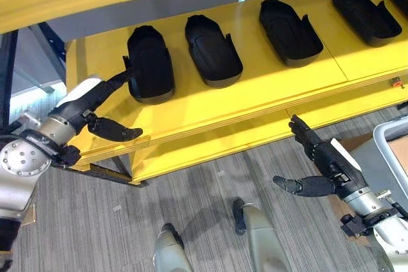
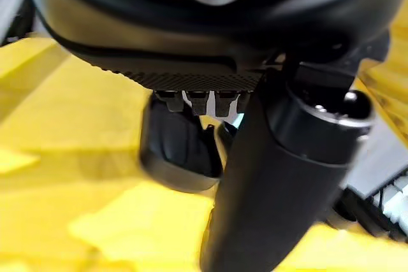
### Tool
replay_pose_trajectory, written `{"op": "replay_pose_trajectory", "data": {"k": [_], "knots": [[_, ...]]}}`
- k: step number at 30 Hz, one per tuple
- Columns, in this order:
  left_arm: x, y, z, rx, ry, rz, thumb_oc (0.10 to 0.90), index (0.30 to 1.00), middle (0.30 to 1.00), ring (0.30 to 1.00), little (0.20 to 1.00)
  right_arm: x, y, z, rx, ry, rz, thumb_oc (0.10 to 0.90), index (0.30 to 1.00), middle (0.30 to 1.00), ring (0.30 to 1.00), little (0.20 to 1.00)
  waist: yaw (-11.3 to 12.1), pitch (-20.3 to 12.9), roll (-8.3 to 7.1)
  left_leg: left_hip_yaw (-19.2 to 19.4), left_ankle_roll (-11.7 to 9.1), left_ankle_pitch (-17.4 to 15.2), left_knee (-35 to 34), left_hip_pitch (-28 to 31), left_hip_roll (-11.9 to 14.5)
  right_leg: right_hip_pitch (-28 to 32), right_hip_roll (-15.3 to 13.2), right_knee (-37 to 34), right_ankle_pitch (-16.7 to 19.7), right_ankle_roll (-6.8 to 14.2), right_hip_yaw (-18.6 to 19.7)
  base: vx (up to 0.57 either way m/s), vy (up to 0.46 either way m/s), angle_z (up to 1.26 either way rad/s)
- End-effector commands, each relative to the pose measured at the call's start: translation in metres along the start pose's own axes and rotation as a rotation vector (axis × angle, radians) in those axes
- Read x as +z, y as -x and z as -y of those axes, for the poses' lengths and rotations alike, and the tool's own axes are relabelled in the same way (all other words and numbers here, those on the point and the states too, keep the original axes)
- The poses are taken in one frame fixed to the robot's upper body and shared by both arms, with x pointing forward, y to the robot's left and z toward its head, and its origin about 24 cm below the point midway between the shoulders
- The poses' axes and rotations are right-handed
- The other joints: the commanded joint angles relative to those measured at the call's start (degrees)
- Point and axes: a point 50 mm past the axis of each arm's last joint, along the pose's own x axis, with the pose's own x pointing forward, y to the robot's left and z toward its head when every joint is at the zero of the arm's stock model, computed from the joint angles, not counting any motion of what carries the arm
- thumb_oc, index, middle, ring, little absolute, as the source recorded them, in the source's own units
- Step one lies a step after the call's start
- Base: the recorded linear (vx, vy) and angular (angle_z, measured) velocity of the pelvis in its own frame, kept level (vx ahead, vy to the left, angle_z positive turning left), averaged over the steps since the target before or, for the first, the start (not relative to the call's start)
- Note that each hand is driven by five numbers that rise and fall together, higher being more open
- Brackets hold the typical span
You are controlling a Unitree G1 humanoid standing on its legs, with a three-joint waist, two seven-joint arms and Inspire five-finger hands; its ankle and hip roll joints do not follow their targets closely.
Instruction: Move parts from the plastic box to the shelf.
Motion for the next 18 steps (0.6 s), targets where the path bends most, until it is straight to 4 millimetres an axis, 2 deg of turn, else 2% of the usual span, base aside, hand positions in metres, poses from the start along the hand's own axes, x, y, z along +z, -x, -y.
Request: {"op": "replay_pose_trajectory", "data": {"k": [1,2,3,4,5,6,7,9,10,11,12,13,14,16,17,18], "knots": [[0.028,0.006,-0.013,0.138,0.145,0.232,0.900,1.000,1.000,1.000,1.000,0.041,-0.010,0.010,-0.044,0.073,0.268,0.900,1.000,1.000,1.000,1.000,-1.04,-5.51,1.32,-2.80,3.33,6.84,-5.26,-0.09,0.60,7.02,-1.81,-3.25,1.11,4.13,1.42,0.03,-0.007,-0.03],[0.028,0.007,-0.012,0.139,0.148,0.230,0.900,1.000,1.000,1.000,1.000,0.041,-0.011,0.010,-0.041,0.075,0.268,0.900,1.000,1.000,1.000,1.000,-1.16,-5.39,1.42,-2.68,3.31,7.03,-5.64,0.33,0.59,7.33,-1.77,-3.48,1.21,4.11,1.43,0.04,-0.003,-0.04],[0.020,0.013,-0.001,0.130,0.245,0.228,0.900,1.000,1.000,1.000,1.000,0.041,-0.013,0.011,-0.046,0.078,0.276,0.900,1.000,1.000,1.000,1.000,-1.04,-5.74,1.54,-2.54,3.22,7.80,-7.38,1.54,0.46,8.27,-1.60,-4.61,1.31,4.15,1.49,0.05,0.002,-0.01],[0.011,0.019,0.020,0.149,0.382,0.223,0.900,1.000,1.000,1.000,1.000,0.040,-0.017,0.009,-0.047,0.055,0.283,0.900,1.000,1.000,1.000,1.000,-0.74,-6.50,1.73,-2.31,3.04,9.65,-10.37,3.67,0.18,9.76,-1.31,-6.37,1.42,4.17,1.29,0.05,0.002,-0.01],[0.011,0.019,0.021,0.151,0.385,0.221,0.900,1.000,1.000,1.000,1.000,0.040,-0.018,0.009,-0.044,0.057,0.283,0.900,1.000,1.000,1.000,1.000,-0.84,-6.42,1.82,-2.16,3.02,9.87,-10.81,4.08,0.14,10.01,-1.29,-6.59,1.51,4.16,1.32,0.06,0.001,-0.03],[0.004,0.024,0.035,0.172,0.515,0.222,0.900,1.000,1.000,1.000,1.000,0.038,-0.020,0.008,-0.052,0.033,0.280,0.900,1.000,1.000,1.000,1.000,-0.61,-6.91,1.77,-1.90,2.87,11.06,-12.59,5.17,-0.16,10.95,-1.14,-7.77,1.48,4.09,1.09,0.00,-0.031,-0.06],[0.002,0.029,0.056,0.190,0.595,0.219,0.900,1.000,1.000,1.000,1.000,0.036,-0.024,0.005,-0.039,0.017,0.279,0.900,1.000,1.000,1.000,1.000,-0.36,-7.56,1.98,-0.61,2.95,15.31,-16.79,7.47,-0.30,12.65,-0.68,-10.81,2.87,3.54,-0.07,0.02,-0.035,-0.07],[-0.001,0.037,0.075,0.180,0.716,0.211,0.900,1.000,1.000,1.000,1.000,0.037,-0.025,0.002,-0.011,0.018,0.281,0.900,1.000,1.000,1.000,1.000,-0.26,-8.71,2.33,0.19,2.43,18.27,-20.98,10.11,-0.47,14.44,-0.18,-13.31,3.04,3.39,-0.28,0.03,-0.035,-0.06],[-0.001,0.038,0.076,0.180,0.717,0.210,0.900,1.000,1.000,1.000,1.000,0.037,-0.025,0.002,-0.009,0.018,0.280,0.900,1.000,1.000,1.000,1.000,-0.30,-8.69,2.40,0.27,2.39,18.48,-21.35,10.40,-0.47,14.62,-0.13,-13.48,3.11,3.37,-0.28,0.04,-0.041,0.01],[-0.005,0.041,0.084,0.201,0.738,0.180,0.900,1.000,1.000,1.000,1.000,0.037,-0.025,0.001,0.001,0.014,0.274,0.900,1.000,1.000,1.000,1.000,-0.14,-9.18,2.49,0.11,2.14,20.13,-22.91,11.47,-0.43,15.57,0.16,-14.60,3.19,3.26,-0.71,0.05,-0.086,0.03],[-0.006,0.046,0.104,0.190,0.861,0.165,0.900,1.000,1.000,1.000,1.000,0.028,-0.024,-0.004,0.011,-0.047,0.242,0.900,1.000,1.000,1.000,1.000,0.17,-10.32,2.60,0.28,1.38,23.97,-25.95,12.75,-0.13,17.45,0.99,-17.04,3.05,2.54,-1.47,0.04,-0.120,0.08],[-0.006,0.048,0.110,0.203,0.884,0.156,0.900,1.000,1.000,1.000,1.000,0.026,-0.023,-0.005,0.011,-0.052,0.232,0.900,1.000,1.000,1.000,1.000,0.49,-10.57,2.66,-0.23,0.98,26.19,-26.40,12.82,0.00,18.26,1.38,-18.10,3.07,2.14,-1.92,0.05,-0.178,0.18],[-0.007,0.052,0.125,0.201,0.985,0.143,0.900,1.000,1.000,1.000,1.000,0.022,-0.020,-0.010,0.028,-0.059,0.205,0.900,1.000,1.000,1.000,1.000,0.76,-11.54,2.72,-0.53,0.22,29.53,-28.73,13.20,0.43,20.38,2.47,-21.39,3.21,1.15,-2.85,0.02,-0.121,0.17],[-0.005,0.051,0.132,0.198,1.014,0.138,0.900,1.000,1.000,1.000,1.000,0.018,-0.018,-0.010,0.018,-0.066,0.186,0.900,1.000,1.000,1.000,1.000,0.86,-11.69,2.71,-0.15,-0.03,30.85,-29.23,13.22,0.50,21.58,2.76,-22.83,3.46,0.81,-3.49,0.01,-0.125,0.25],[-0.004,0.051,0.146,0.168,1.082,0.122,0.900,1.000,1.000,1.000,1.000,0.014,-0.014,-0.012,0.006,-0.067,0.163,0.900,1.000,1.000,1.000,1.000,0.59,-11.75,2.09,2.66,0.43,30.20,-27.94,12.58,0.04,23.65,2.70,-25.16,3.56,-0.05,-4.81,0.06,-0.148,0.47],[-0.005,0.053,0.149,0.165,1.096,0.114,0.900,1.000,1.000,1.000,1.000,0.012,-0.011,-0.012,0.003,-0.070,0.145,0.900,1.000,1.000,1.000,1.000,0.38,-11.82,1.66,2.70,-0.15,28.08,-27.29,13.33,-1.01,25.01,2.26,-25.96,2.88,0.23,-4.63,0.06,-0.105,0.80]]}}
